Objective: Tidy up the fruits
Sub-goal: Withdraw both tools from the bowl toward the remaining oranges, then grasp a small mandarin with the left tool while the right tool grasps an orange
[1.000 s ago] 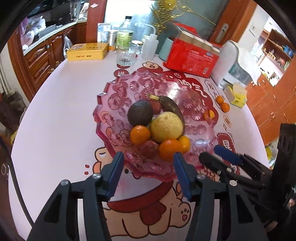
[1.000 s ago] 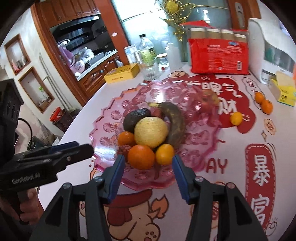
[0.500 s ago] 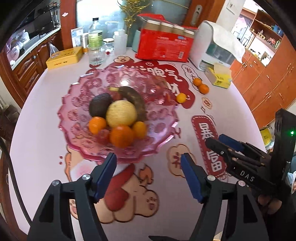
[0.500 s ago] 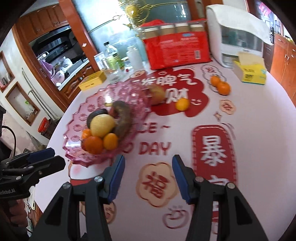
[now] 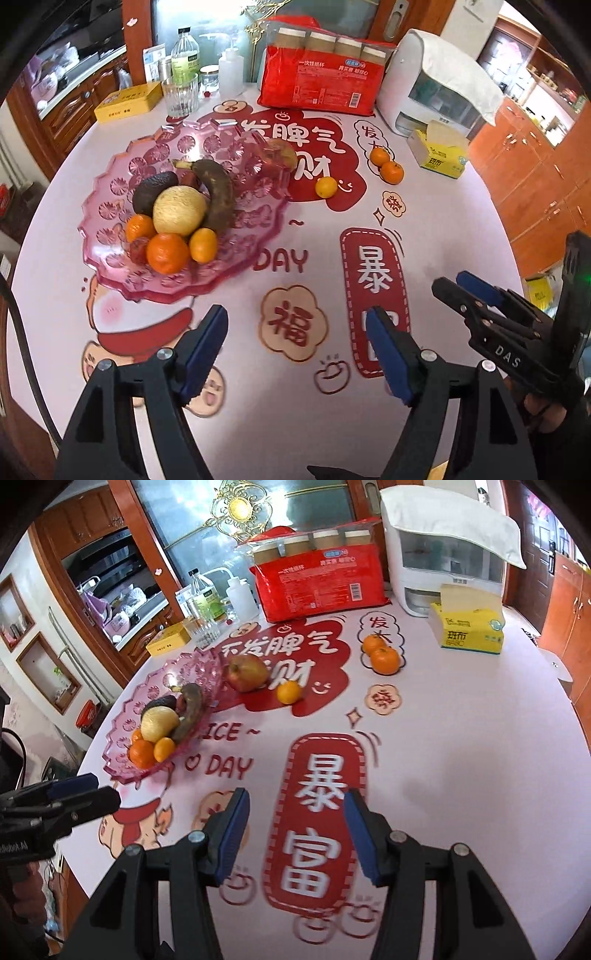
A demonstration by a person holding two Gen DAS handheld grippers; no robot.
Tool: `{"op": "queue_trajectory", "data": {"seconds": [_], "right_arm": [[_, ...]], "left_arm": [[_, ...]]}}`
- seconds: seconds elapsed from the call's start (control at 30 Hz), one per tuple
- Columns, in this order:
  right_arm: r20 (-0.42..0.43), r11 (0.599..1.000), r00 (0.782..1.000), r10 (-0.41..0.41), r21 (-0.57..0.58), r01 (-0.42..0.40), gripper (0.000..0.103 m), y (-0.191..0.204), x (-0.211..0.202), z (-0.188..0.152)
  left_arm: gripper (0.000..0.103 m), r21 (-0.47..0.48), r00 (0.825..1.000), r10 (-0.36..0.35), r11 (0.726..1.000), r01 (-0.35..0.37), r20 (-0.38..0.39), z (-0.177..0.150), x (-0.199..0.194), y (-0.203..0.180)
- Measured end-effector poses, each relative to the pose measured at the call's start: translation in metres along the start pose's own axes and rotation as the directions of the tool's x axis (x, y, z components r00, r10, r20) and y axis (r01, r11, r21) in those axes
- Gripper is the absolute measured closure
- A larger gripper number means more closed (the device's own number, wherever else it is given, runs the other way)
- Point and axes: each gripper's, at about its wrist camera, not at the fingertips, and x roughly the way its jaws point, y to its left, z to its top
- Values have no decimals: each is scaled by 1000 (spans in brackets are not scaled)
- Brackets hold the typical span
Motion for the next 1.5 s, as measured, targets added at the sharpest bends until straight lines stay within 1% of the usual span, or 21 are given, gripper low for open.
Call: {"op": "queue_trajectory", "data": {"seconds": [0.1, 0.2, 0.3, 0.43, 0.63, 0.77, 0.97, 1.07, 1.2, 1.3, 1.5], "right_arm": [[-15, 1000, 1000, 7, -18, -8, 49, -20, -4, 4], [-12, 999, 1000, 8, -34, -8, 49, -41, -10, 11], [-6, 999, 1000, -1, -40, 1, 49, -59, -13, 21], [3, 999, 1000, -23, -49, 23, 49, -87, -12, 39], [23, 996, 999, -39, -78, 41, 49, -112, -4, 72], [31, 992, 999, -39, -117, 42, 49, -120, 6, 94], [35, 983, 999, -25, -183, 31, 49, -127, 31, 123], [32, 978, 999, -3, -208, 9, 49, -129, 47, 133], [28, 971, 1000, 10, -240, -3, 49, -127, 68, 143], [23, 968, 999, 33, -250, -26, 49, -125, 86, 148], [16, 960, 999, 41, -278, -35, 49, -119, 123, 153]], "left_arm": [[27, -23, 1000, 12, 1000, -12, -16, 6, 6, -14], [27, -43, 999, 28, 999, -29, -23, 13, 13, -27], [27, -75, 998, 36, 996, -39, -48, 22, 23, -38], [27, -100, 997, 50, 993, -56, -66, 35, 35, -49], [27, -151, 994, 73, 985, -86, -87, 59, 55, -62], [27, -207, 992, 84, 973, -103, -97, 77, 72, -67], [27, -277, 992, 80, 955, -105, -100, 104, 100, -70], [27, -310, 992, 84, 944, -110, -93, 115, 113, -69], [27, -352, 992, 95, 929, -118, -83, 130, 129, -64], [27, -376, 991, 101, 918, -126, -86, 139, 142, -59], [27, -401, 988, 105, 905, -144, -117, 146, 172, -53]]}}
